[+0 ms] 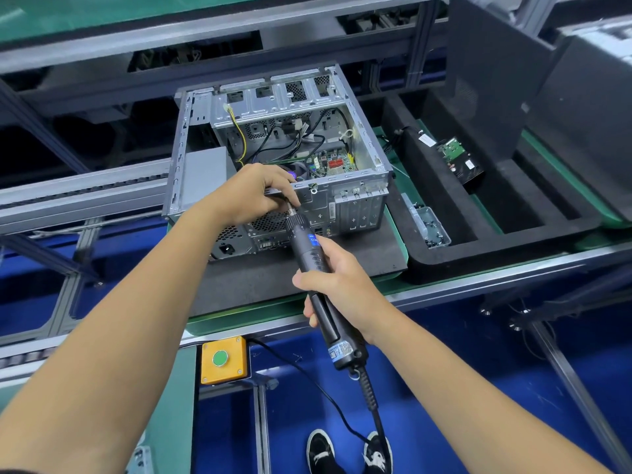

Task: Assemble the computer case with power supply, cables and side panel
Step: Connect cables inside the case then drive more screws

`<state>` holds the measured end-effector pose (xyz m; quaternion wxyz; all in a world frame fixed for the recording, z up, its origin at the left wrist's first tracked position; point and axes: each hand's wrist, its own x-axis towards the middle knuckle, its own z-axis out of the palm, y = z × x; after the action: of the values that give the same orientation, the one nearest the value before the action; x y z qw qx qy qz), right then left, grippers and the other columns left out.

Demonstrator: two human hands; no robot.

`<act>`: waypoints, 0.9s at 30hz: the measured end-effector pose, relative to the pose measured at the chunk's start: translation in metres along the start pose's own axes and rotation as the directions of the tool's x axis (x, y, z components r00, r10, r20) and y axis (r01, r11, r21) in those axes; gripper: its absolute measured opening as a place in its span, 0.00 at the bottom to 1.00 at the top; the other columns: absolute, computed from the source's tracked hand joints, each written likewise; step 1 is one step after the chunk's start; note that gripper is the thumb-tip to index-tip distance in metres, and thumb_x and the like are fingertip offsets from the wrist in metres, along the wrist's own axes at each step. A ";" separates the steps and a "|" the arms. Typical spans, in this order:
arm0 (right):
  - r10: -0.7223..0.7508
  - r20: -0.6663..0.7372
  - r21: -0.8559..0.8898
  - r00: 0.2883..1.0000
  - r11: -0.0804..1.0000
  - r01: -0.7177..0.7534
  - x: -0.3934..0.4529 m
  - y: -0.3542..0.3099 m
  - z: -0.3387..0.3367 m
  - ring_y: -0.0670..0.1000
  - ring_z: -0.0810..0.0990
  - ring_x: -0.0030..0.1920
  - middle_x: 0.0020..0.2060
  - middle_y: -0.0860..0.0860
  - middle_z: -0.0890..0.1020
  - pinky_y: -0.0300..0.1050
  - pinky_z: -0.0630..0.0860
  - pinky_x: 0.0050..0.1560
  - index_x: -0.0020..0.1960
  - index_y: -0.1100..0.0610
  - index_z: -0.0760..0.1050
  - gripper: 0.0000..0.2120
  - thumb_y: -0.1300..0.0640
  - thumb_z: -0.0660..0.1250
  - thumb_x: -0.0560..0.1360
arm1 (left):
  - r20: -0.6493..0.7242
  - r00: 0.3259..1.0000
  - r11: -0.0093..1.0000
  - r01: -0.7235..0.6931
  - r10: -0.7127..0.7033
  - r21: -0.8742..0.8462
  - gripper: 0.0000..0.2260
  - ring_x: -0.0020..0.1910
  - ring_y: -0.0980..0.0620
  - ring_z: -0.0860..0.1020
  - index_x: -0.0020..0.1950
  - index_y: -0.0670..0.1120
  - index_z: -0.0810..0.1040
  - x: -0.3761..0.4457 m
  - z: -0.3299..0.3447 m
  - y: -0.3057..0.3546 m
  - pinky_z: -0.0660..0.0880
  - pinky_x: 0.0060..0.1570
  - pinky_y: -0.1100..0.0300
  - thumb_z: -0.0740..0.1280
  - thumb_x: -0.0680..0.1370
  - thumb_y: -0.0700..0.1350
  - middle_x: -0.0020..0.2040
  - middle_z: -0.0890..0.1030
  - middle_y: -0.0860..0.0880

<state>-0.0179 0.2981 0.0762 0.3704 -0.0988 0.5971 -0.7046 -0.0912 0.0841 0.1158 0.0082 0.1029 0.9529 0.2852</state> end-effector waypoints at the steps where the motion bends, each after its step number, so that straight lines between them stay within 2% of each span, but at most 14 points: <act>1: -0.001 0.003 -0.001 1.000 1.000 0.001 0.000 0.000 0.000 0.54 0.77 0.29 0.43 0.54 0.76 0.46 0.76 0.29 0.65 0.46 0.71 0.24 0.60 0.70 0.71 | 0.001 1.000 1.000 -0.002 0.002 -0.011 0.13 0.56 0.61 0.72 0.46 0.50 0.85 0.000 0.000 0.000 0.64 0.54 0.75 0.72 0.71 0.32 0.57 0.79 0.48; 5: -0.009 0.005 0.000 1.000 1.000 0.009 0.000 0.001 0.000 0.54 0.76 0.29 0.45 0.57 0.75 0.46 0.76 0.29 0.66 0.47 0.71 0.25 0.61 0.70 0.71 | 0.021 1.000 1.000 -0.004 0.004 -0.029 0.17 0.56 0.62 0.73 0.43 0.56 0.83 0.000 -0.001 0.000 0.63 0.53 0.79 0.73 0.71 0.32 0.54 0.79 0.52; 6: -0.009 0.003 -0.003 1.000 1.000 0.009 0.000 0.001 0.000 0.54 0.76 0.29 0.45 0.57 0.75 0.46 0.76 0.30 0.66 0.47 0.70 0.26 0.61 0.70 0.71 | 0.028 1.000 0.999 0.000 0.001 -0.032 0.18 0.55 0.60 0.74 0.43 0.57 0.82 0.001 -0.002 -0.001 0.65 0.54 0.77 0.72 0.70 0.31 0.53 0.79 0.53; 8: -0.008 -0.001 -0.016 1.000 1.000 0.008 0.000 0.001 0.000 0.54 0.76 0.29 0.46 0.57 0.76 0.47 0.77 0.30 0.66 0.46 0.70 0.27 0.61 0.70 0.70 | 0.044 0.999 0.999 0.012 -0.010 -0.045 0.21 0.52 0.57 0.76 0.42 0.58 0.80 0.001 -0.003 0.000 0.70 0.56 0.65 0.69 0.69 0.29 0.50 0.79 0.55; 11: -0.011 -0.010 -0.021 1.000 1.000 0.011 0.000 0.002 0.000 0.54 0.77 0.29 0.45 0.56 0.76 0.47 0.77 0.30 0.63 0.44 0.71 0.26 0.60 0.70 0.68 | 0.077 0.996 0.991 0.064 -0.056 -0.115 0.23 0.46 0.49 0.77 0.44 0.59 0.71 0.000 -0.004 0.002 0.73 0.47 0.53 0.65 0.68 0.28 0.50 0.81 0.51; 12: -0.013 -0.010 -0.018 1.000 1.000 0.013 0.000 0.002 -0.001 0.54 0.77 0.29 0.45 0.56 0.76 0.47 0.77 0.30 0.62 0.43 0.71 0.26 0.60 0.70 0.68 | 0.084 0.993 0.984 0.090 -0.079 -0.150 0.24 0.45 0.46 0.76 0.44 0.59 0.68 0.000 -0.004 0.002 0.73 0.43 0.53 0.64 0.68 0.28 0.52 0.80 0.47; 14: -0.021 -0.009 -0.015 1.000 1.000 0.021 0.000 0.003 -0.002 0.54 0.77 0.29 0.44 0.55 0.76 0.47 0.77 0.30 0.60 0.41 0.72 0.25 0.60 0.71 0.68 | 0.095 0.990 0.973 0.120 -0.103 -0.199 0.24 0.46 0.47 0.74 0.45 0.58 0.66 -0.001 -0.005 0.002 0.70 0.40 0.56 0.62 0.69 0.27 0.54 0.79 0.43; 17: -0.024 -0.003 -0.024 1.000 0.999 0.024 -0.002 0.006 -0.002 0.54 0.77 0.28 0.43 0.55 0.76 0.47 0.77 0.29 0.62 0.42 0.72 0.26 0.61 0.70 0.68 | 0.101 0.986 0.950 0.159 -0.136 -0.268 0.21 0.53 0.52 0.76 0.46 0.54 0.67 0.003 -0.006 0.001 0.69 0.44 0.58 0.58 0.71 0.27 0.55 0.80 0.47; 19: -0.021 0.000 -0.034 1.000 0.999 0.021 -0.004 0.009 -0.002 0.55 0.77 0.28 0.43 0.54 0.76 0.47 0.77 0.29 0.64 0.43 0.71 0.27 0.61 0.71 0.68 | 0.078 0.976 0.920 0.215 -0.201 -0.327 0.19 0.54 0.52 0.76 0.47 0.52 0.69 0.007 -0.006 -0.001 0.70 0.47 0.58 0.56 0.72 0.27 0.53 0.80 0.47; 21: -0.019 0.003 -0.047 1.000 0.999 0.019 -0.006 0.011 -0.002 0.55 0.77 0.28 0.43 0.53 0.76 0.47 0.77 0.30 0.64 0.42 0.71 0.27 0.61 0.70 0.69 | 0.049 0.965 0.906 0.260 -0.259 -0.334 0.17 0.49 0.50 0.76 0.50 0.49 0.73 0.010 -0.005 -0.002 0.70 0.49 0.56 0.56 0.75 0.28 0.51 0.81 0.43; 22: -0.017 0.003 -0.048 1.000 0.999 0.017 -0.006 0.012 -0.002 0.55 0.77 0.28 0.43 0.54 0.76 0.47 0.77 0.30 0.63 0.41 0.71 0.27 0.61 0.70 0.69 | 0.037 0.962 0.912 0.268 -0.270 -0.311 0.15 0.45 0.51 0.75 0.52 0.46 0.76 0.011 -0.005 -0.002 0.71 0.46 0.57 0.56 0.76 0.30 0.48 0.82 0.42; 23: -0.014 0.002 -0.048 1.000 0.999 0.014 -0.007 0.012 -0.002 0.55 0.77 0.28 0.43 0.54 0.75 0.47 0.77 0.30 0.63 0.41 0.71 0.27 0.61 0.70 0.69 | 0.028 0.962 0.923 0.267 -0.271 -0.278 0.14 0.39 0.53 0.75 0.53 0.44 0.78 0.011 -0.004 -0.001 0.71 0.41 0.62 0.57 0.77 0.31 0.43 0.83 0.44; 25: -0.012 0.000 -0.046 1.000 0.999 0.012 -0.007 0.012 -0.002 0.55 0.77 0.28 0.43 0.53 0.76 0.47 0.77 0.30 0.62 0.40 0.71 0.27 0.61 0.70 0.68 | 0.018 0.961 0.931 0.272 -0.276 -0.244 0.13 0.24 0.60 0.67 0.51 0.43 0.83 0.012 -0.006 0.000 0.64 0.26 0.70 0.60 0.77 0.33 0.29 0.79 0.54; 27: -0.017 0.002 -0.043 1.000 0.999 0.017 -0.007 0.012 -0.003 0.55 0.77 0.28 0.41 0.51 0.76 0.46 0.77 0.29 0.62 0.40 0.72 0.26 0.61 0.70 0.68 | 0.030 0.950 0.916 0.307 -0.310 -0.259 0.12 0.19 0.60 0.61 0.50 0.42 0.84 0.013 -0.009 0.000 0.59 0.20 0.69 0.62 0.77 0.34 0.22 0.75 0.57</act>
<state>-0.0101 0.3054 0.0670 0.3626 -0.1125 0.6109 -0.6948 -0.1051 0.0813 0.1241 0.0609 -0.0524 0.9113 0.4038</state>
